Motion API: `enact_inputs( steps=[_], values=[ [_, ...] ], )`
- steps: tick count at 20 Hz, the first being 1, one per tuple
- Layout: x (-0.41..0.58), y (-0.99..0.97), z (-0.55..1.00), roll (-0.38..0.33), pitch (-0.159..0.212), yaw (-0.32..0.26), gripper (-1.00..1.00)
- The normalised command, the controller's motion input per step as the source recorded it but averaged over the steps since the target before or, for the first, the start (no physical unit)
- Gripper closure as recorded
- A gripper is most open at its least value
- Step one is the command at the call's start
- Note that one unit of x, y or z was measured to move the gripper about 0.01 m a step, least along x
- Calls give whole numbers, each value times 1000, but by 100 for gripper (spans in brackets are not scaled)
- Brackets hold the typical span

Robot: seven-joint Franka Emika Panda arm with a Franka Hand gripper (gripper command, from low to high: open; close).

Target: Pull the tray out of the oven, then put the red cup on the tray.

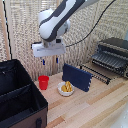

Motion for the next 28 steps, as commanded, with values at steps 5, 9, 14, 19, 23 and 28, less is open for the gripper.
enact_inputs(
  steps=[5, 9, 14, 19, 23, 28],
  values=[
    [105, 228, -388, 43, 0, -38, -100],
    [98, 105, -365, 44, -1, -16, -100],
    [41, -24, -301, 31, 0, 1, -100],
    [0, -144, -222, 3, 0, 19, -100],
    [0, -168, -310, 0, 0, 22, -100],
    [0, -90, -135, 11, 0, 35, 100]
  ],
)
